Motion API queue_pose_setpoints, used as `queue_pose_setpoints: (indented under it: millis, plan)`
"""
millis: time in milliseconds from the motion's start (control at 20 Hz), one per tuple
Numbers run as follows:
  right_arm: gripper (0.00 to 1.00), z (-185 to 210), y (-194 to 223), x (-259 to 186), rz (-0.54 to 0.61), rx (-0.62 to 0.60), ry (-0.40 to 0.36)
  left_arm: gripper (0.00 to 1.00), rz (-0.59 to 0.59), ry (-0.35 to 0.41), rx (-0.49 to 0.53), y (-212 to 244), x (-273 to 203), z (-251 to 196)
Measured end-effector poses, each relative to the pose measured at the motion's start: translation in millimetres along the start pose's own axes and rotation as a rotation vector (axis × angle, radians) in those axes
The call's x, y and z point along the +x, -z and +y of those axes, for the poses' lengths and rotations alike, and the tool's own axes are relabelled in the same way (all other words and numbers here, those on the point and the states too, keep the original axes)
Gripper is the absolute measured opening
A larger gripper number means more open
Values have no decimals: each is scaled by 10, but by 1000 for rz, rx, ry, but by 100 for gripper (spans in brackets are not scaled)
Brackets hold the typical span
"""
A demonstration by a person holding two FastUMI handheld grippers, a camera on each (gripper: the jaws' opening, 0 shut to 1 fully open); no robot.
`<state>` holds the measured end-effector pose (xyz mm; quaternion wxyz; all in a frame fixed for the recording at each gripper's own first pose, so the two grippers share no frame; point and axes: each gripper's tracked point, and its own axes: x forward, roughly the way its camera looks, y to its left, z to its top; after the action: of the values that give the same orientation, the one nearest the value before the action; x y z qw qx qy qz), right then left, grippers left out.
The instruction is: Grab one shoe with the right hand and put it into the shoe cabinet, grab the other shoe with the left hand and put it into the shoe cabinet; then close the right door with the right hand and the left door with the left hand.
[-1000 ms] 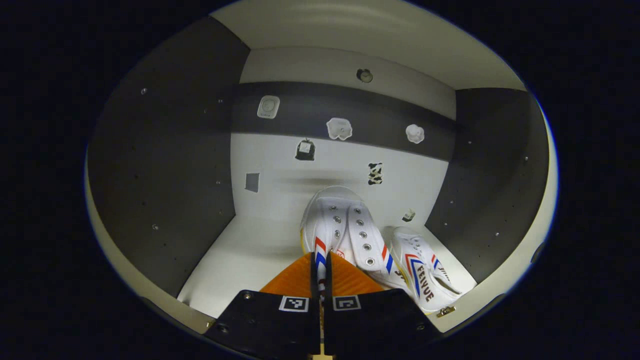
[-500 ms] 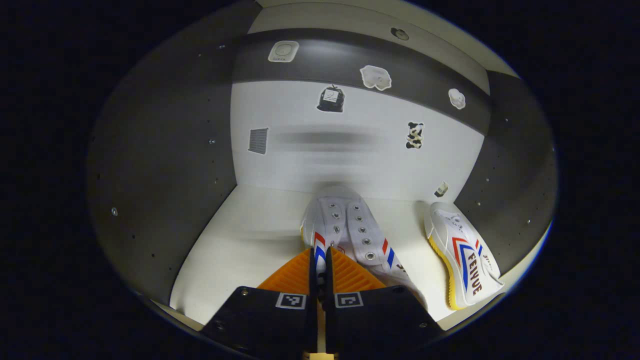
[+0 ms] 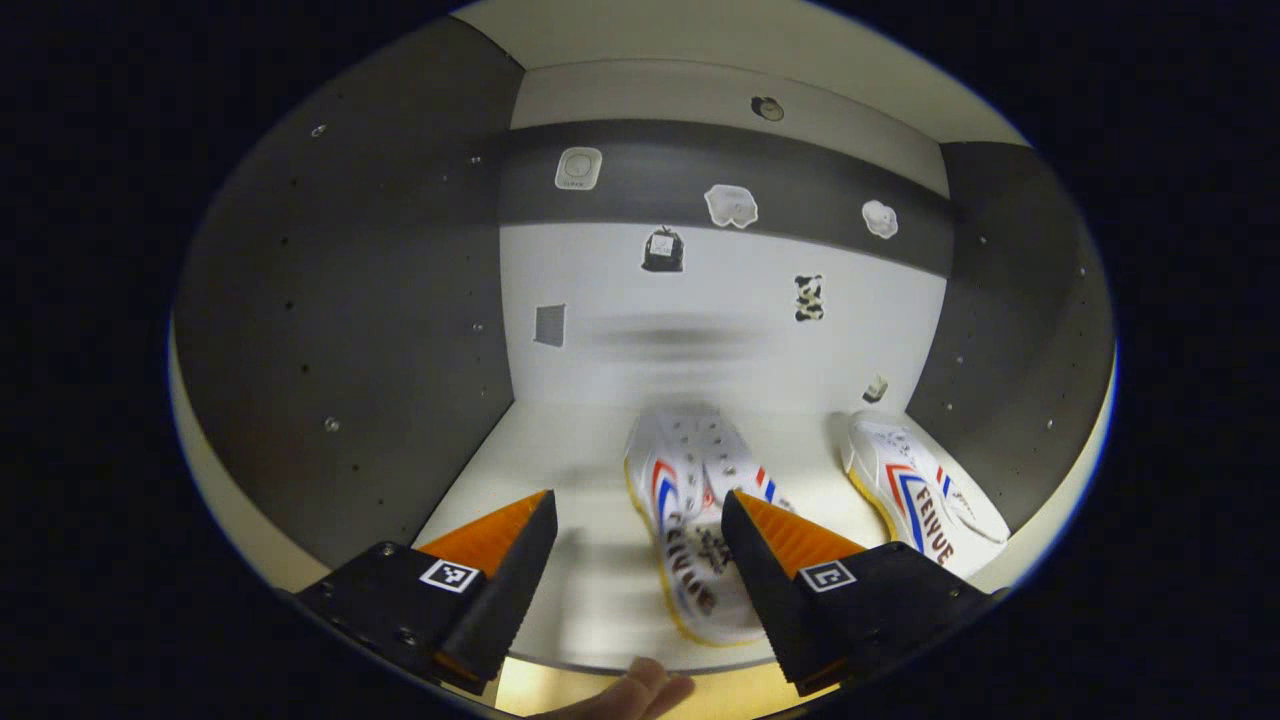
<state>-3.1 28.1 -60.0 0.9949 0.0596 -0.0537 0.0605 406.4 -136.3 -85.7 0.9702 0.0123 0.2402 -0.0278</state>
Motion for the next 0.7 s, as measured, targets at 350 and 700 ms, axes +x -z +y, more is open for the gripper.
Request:
queue_pose_setpoints:
  millis: [350,700]
  plan:
    - [96,58,-204,-382,-40,16,-3,98,-145,63,-26,-246,-718,14]
    - [96,200,-319,-484,-49,-68,-20,98,-240,130,-14,-74,-1615,88]
